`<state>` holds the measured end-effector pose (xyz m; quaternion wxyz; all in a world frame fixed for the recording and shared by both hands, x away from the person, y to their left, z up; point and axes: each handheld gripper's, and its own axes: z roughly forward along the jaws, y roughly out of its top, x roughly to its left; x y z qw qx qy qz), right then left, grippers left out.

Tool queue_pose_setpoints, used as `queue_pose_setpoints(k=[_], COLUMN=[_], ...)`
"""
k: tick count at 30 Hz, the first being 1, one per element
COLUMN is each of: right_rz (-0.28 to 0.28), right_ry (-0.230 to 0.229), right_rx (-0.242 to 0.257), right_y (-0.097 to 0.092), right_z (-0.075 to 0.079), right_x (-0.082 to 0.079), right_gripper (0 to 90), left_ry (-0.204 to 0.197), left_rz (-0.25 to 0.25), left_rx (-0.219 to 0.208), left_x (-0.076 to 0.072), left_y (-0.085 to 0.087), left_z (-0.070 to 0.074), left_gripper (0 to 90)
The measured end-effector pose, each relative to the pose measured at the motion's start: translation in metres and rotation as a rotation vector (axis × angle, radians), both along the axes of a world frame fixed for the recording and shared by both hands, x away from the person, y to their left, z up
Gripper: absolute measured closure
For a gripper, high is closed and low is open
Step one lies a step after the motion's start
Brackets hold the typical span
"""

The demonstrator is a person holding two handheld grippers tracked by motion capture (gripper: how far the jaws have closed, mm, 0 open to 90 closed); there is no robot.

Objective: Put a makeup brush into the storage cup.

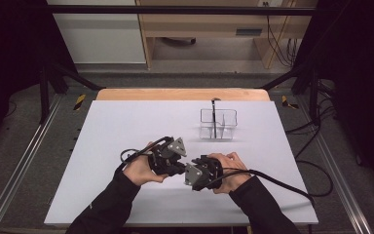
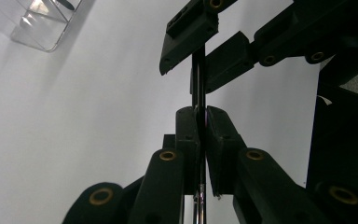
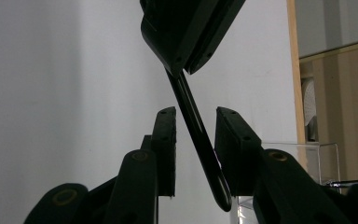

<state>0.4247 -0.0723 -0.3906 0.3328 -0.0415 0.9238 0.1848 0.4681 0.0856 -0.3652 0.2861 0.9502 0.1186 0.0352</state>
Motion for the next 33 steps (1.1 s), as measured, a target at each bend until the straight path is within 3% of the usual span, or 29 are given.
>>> queue_pose_setpoints(k=[19, 33], right_rz=[0.033, 0.063], right_ry=[0.0, 0.041], right_rx=[-0.027, -0.034], right_y=[0.0027, 0.0021], right_z=[-0.0003, -0.0012], right_x=[-0.0012, -0.0024], right_gripper=[78.3, 84.2], left_ry=[0.006, 0.006], left_rz=[-0.011, -0.02], left_rx=[-0.004, -0.02], left_x=[0.0, 0.0002], left_y=[0.0018, 0.0056], left_z=[0.0007, 0.0031], left_gripper=[83.2, 81.8])
